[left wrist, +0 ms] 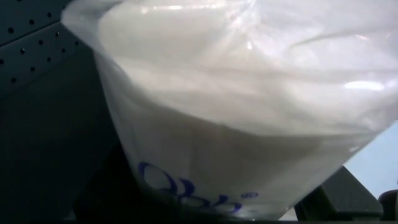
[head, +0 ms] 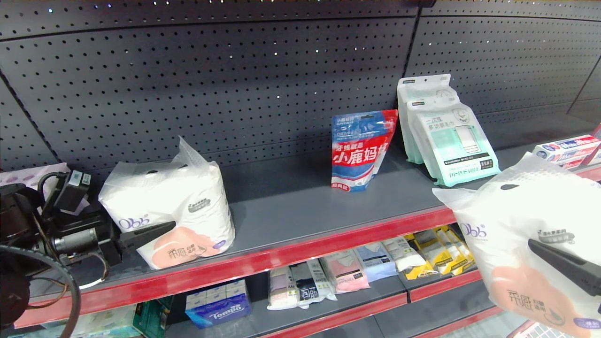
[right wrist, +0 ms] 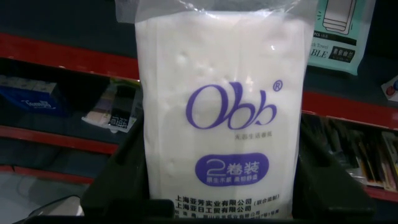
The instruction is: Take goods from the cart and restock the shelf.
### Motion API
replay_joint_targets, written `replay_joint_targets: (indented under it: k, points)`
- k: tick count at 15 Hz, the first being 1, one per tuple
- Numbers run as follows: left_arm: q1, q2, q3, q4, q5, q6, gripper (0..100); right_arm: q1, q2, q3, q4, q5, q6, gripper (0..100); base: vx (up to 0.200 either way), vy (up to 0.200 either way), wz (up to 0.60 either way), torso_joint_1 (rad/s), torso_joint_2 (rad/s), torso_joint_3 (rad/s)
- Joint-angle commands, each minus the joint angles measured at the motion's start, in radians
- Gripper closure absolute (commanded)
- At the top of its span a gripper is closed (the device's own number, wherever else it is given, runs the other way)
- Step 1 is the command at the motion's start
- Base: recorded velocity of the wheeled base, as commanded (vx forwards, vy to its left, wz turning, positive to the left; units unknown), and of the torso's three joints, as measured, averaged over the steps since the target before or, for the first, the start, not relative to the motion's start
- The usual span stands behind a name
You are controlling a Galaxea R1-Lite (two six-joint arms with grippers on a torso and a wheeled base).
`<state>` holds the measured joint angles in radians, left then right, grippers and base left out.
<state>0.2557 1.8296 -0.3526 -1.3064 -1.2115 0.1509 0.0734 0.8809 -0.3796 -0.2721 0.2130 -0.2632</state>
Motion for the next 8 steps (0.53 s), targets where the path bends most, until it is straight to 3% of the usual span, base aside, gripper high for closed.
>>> replay_joint_targets:
  k: [1, 8]
  points:
    - [-0.001, 0.002, 0.006, 0.002, 0.0, 0.001, 100, 0.0, 0.001, -0.002, -0.001, 0.0, -0.001, 100, 0.0, 0.0, 0.0, 0.0, 0.0, 0.0]
    - [0.0, 0.0, 0.009, 0.002, 0.001, 0.001, 100, 0.0, 0.004, -0.007, 0.001, -0.001, -0.001, 100, 0.0, 0.0, 0.0, 0.0, 0.0, 0.0]
